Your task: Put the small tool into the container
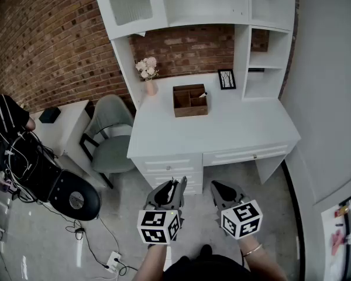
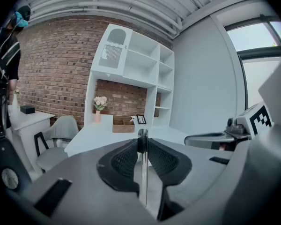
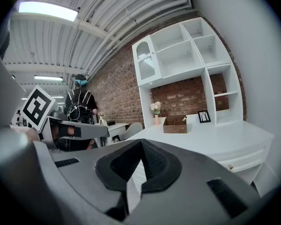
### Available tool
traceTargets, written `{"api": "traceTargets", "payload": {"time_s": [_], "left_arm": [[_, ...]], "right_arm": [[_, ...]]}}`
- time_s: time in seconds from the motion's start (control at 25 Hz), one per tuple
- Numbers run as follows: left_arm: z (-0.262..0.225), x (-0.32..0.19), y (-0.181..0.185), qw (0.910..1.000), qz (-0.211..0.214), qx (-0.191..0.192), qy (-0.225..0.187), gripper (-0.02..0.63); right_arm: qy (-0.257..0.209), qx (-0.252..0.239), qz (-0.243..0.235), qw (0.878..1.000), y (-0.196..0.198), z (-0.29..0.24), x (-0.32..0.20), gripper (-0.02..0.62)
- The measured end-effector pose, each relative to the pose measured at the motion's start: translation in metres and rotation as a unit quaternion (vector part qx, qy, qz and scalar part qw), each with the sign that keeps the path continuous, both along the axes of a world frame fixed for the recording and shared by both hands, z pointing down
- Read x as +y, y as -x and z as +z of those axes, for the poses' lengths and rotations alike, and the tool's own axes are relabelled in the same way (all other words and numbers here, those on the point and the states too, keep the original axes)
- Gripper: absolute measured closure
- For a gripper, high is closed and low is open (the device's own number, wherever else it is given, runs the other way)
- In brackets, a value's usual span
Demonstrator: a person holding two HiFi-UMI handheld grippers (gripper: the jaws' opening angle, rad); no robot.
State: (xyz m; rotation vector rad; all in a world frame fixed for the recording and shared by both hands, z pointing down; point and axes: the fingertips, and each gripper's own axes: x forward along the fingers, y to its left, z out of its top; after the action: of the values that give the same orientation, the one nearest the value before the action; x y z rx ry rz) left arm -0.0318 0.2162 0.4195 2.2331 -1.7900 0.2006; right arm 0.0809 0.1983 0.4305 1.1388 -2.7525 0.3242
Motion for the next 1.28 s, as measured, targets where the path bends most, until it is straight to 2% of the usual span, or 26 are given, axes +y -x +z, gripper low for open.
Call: {"api": "traceTargets", "payload": {"time_s": [0.36,0.76,1.08,1.28], "left_arm": [[0.000,-0.012,-0.006,1.0000,-0.006,0.003,0.002,0.532],[-0.011,-0.025,-0.004,0.9998,-0.016,-0.002,-0.007,0.532],[-0.010,-0.062,0.008,0.9997,-0.022,-0.005,-0.007,0.532],[-0.002,-0.102,0.021,0.9999,-0.017,0.002,0.001,0.532]], "right_arm": [[0.002,0.002,0.000,1.000,-0.010,0.003,-0.011,0.591],[0.017,-0.023,0.003,1.000,-0.028,0.006,-0.016,0.591],[0.031,-0.029,0.013,0.999,-0.030,0.011,-0.052,0.591],[0.039,-0.024,0.016,0.999,-0.016,0.018,-0.090,0.591]]}}
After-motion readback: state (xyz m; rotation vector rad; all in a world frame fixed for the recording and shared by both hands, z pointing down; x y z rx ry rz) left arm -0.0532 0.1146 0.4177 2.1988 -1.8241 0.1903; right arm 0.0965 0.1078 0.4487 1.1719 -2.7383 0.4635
